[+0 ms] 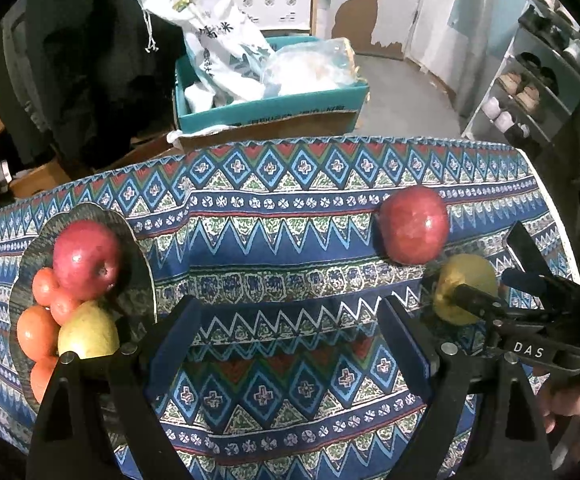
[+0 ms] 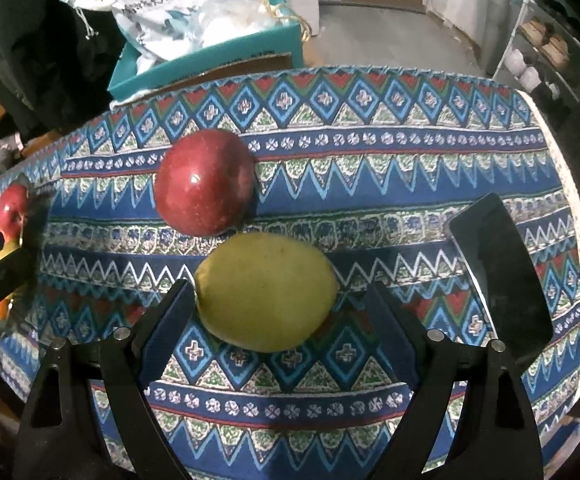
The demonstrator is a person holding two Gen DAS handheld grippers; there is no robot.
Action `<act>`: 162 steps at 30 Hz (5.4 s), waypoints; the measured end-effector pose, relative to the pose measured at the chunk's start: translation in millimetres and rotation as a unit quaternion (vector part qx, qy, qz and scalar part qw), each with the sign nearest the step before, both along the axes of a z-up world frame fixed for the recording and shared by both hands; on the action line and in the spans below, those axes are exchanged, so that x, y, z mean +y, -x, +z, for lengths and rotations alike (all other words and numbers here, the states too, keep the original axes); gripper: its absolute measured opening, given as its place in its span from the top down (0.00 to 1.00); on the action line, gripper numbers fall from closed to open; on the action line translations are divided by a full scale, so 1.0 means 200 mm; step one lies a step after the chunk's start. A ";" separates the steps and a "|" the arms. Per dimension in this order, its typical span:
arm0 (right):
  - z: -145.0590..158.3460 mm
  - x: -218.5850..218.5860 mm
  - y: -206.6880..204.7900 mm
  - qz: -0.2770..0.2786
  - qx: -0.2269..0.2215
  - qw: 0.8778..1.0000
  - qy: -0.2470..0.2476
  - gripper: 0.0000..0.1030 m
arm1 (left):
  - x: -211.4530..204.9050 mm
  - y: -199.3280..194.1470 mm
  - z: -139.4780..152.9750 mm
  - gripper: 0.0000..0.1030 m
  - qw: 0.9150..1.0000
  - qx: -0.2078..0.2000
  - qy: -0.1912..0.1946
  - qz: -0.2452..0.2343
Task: Organize fruits
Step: 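Bring the right tool to the yellow apple while the left tool approaches the red apple, then close the right tool on the yellow apple while the left tool grasps the red apple, then carry the yellow apple with the right tool while the left tool carries the red apple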
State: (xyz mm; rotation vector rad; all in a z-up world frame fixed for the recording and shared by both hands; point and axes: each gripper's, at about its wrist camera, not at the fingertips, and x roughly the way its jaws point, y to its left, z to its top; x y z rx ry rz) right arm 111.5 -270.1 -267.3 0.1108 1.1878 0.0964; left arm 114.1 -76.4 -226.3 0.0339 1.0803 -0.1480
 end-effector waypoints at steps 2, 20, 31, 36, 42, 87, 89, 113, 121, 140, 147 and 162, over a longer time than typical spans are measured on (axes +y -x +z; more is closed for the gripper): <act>-0.03 0.01 -0.01 0.004 0.004 1.000 -0.002 0.16 | 0.00 -0.01 -0.01 0.12 1.000 0.003 0.000 0.001; -0.13 0.00 -0.07 0.007 0.017 0.999 -0.039 0.16 | -0.11 -0.03 -0.05 0.12 1.000 0.009 0.002 -0.014; -0.06 -0.08 -0.02 -0.003 -0.016 1.000 0.010 0.18 | -0.20 -0.08 -0.03 0.12 1.000 0.012 0.022 -0.016; 0.02 -0.18 -0.03 -0.025 -0.051 0.996 0.074 0.18 | -0.31 -0.14 -0.03 0.12 0.999 0.018 0.029 -0.021; 0.06 -0.26 -0.03 -0.037 -0.070 0.991 0.108 0.18 | -0.42 -0.22 -0.08 0.12 0.998 0.037 0.036 -0.026; 0.18 -0.28 0.01 -0.041 -0.095 0.988 0.114 0.18 | -0.46 -0.20 -0.11 0.40 0.997 0.030 0.047 -0.045; 0.20 -0.27 0.02 -0.039 -0.098 0.988 0.114 0.18 | -0.45 -0.17 -0.09 0.40 0.998 0.024 0.042 -0.049; 0.54 -0.03 0.14 -0.003 -0.166 0.981 0.098 0.18 | -0.18 0.12 0.33 0.40 0.996 -0.072 0.024 -0.038; 0.68 0.05 0.17 0.013 -0.195 0.976 0.093 0.18 | -0.06 0.21 0.46 0.40 0.994 -0.101 0.031 -0.026; 0.87 0.45 0.20 0.079 -0.236 0.966 0.074 0.18 | 0.33 0.33 0.61 0.40 0.990 -0.132 0.040 0.037; 0.86 0.62 0.16 0.106 -0.235 0.964 0.064 0.18 | 0.51 0.34 0.59 0.40 0.988 -0.132 0.038 0.066; 0.76 0.98 0.06 0.163 -0.207 0.964 0.025 0.18 | 0.87 0.35 0.50 0.40 0.984 -0.117 0.042 0.129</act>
